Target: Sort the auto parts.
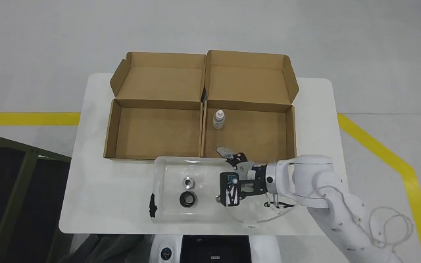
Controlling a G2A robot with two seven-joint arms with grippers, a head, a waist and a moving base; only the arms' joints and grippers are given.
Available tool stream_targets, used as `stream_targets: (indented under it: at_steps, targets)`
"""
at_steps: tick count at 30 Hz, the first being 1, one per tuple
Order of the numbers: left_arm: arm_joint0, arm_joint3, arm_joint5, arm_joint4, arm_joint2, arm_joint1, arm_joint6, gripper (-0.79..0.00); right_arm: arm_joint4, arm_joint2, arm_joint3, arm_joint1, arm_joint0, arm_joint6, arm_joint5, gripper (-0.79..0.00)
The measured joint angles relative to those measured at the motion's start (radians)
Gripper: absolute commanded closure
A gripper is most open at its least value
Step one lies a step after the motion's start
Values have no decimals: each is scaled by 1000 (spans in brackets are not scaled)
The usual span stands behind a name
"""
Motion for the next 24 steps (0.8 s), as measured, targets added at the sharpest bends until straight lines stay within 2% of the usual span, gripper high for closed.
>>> stream_targets:
  at_steps: [15,24]
  targets:
    - [0,0,0,0,0,0,0,-785,-124,-114,46,1,20,31,-29,-785]
    - [0,0,0,0,0,0,0,-785,-125,-160,98,2,26,57,-32,-785]
